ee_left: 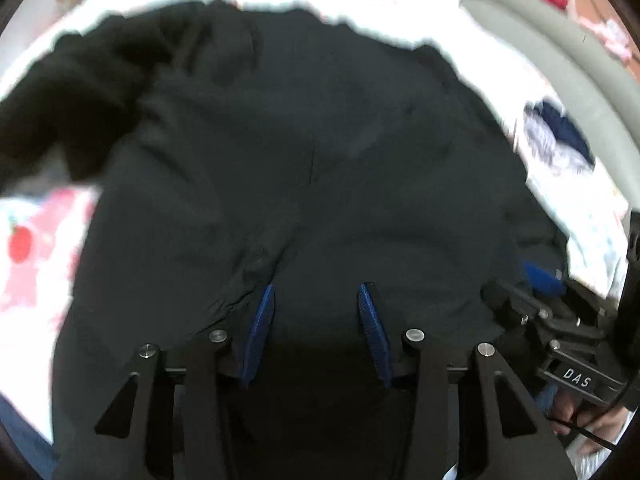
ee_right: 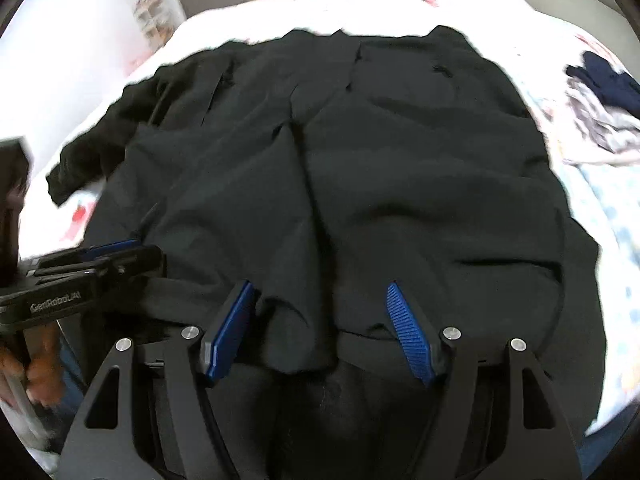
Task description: Fold clothes
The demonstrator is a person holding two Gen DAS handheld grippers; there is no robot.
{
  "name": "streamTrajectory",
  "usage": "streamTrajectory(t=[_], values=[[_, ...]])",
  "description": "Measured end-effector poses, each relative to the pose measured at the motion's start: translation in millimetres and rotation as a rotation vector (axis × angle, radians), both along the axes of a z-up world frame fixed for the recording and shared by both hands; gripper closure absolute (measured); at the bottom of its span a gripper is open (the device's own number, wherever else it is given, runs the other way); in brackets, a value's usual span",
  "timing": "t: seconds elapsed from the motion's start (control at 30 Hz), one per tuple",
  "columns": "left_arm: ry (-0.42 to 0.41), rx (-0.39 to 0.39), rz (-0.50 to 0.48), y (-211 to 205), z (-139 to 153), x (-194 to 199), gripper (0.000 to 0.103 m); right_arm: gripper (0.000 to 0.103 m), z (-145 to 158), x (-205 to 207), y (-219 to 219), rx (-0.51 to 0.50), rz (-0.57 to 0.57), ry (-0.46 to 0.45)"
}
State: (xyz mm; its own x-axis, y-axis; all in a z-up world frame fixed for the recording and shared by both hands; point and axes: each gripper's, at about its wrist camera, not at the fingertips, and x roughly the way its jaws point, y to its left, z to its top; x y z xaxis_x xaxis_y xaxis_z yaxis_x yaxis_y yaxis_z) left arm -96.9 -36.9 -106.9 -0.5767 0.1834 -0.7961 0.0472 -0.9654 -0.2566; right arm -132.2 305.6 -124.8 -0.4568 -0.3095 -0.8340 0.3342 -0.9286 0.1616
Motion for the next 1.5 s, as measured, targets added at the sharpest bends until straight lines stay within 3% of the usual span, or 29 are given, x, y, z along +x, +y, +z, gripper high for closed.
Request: streamTrajectory(t=[0.07, 0.1, 0.23, 0.3, 0.47, 0.57, 0.67, 0.87, 0.97, 1.03, 1.17, 1.2, 1.27, 1.33, 1.37, 1.5], values=[[-0.008, -0.016, -0.009, 5, -3, -1, 0.045, 0.032, 15, -2, 2, -0.067, -0.019, 0.028], [-0.029, -0.024, -0.016, 7, -7, -3, 0.041, 0.03, 15, -3, -2, -0.047, -0.012, 0.045], [-0.115, -0.056, -0.044, 15, -25, -10, 0.042, 0.029, 16, -4, -5, -0.014, -0.009, 0.07], [-0.187, -0.045, -0.052, 10, -37, -5, 0.052, 0.03, 16, -4, 0, -0.027, -0.021, 0.058], [-0.13, 0.018, -0.06, 2, -21, 13, 0.044, 0.028, 16, -2, 13, -0.06, -0.05, 0.03], [-0.105, 0.046, -0.059, -1, -18, 14, 0.042, 0.021, 17, 0, -3, 0.01, -0.012, 0.078], [-0.08, 0.073, -0.058, -4, -15, 16, 0.043, 0.024, -18, -4, -17, 0.119, 0.024, -0.027], [-0.06, 0.097, -0.059, -6, -16, 15, 0.043, 0.024, 11, 13, 1, 0.02, -0.01, 0.092], [-0.073, 0.086, -0.055, -7, -21, 15, 0.043, 0.023, 3, 11, -6, 0.041, 0.023, 0.071], [-0.09, 0.074, -0.039, -13, -27, 20, 0.044, 0.024, -12, 8, -13, 0.118, 0.036, 0.024], [0.006, 0.204, -0.005, -35, -12, 33, 0.044, 0.024, -1, 11, -4, 0.051, -0.03, 0.031], [-0.003, 0.208, -0.005, -34, -14, 31, 0.043, 0.023, 5, 12, -7, 0.018, -0.02, 0.042], [-0.07, 0.158, -0.009, -26, -28, 21, 0.043, 0.023, 11, 16, -18, -0.012, 0.024, 0.066], [-0.132, 0.071, -0.019, -13, -41, 13, 0.049, 0.024, -4, 14, -27, 0.095, 0.048, 0.058], [-0.128, 0.052, -0.027, -9, -39, 15, 0.049, 0.025, -11, 13, -32, 0.151, 0.059, 0.053], [-0.09, 0.025, 0.007, -20, -25, 26, 0.049, 0.025, -8, 13, -11, 0.143, 0.009, 0.051]])
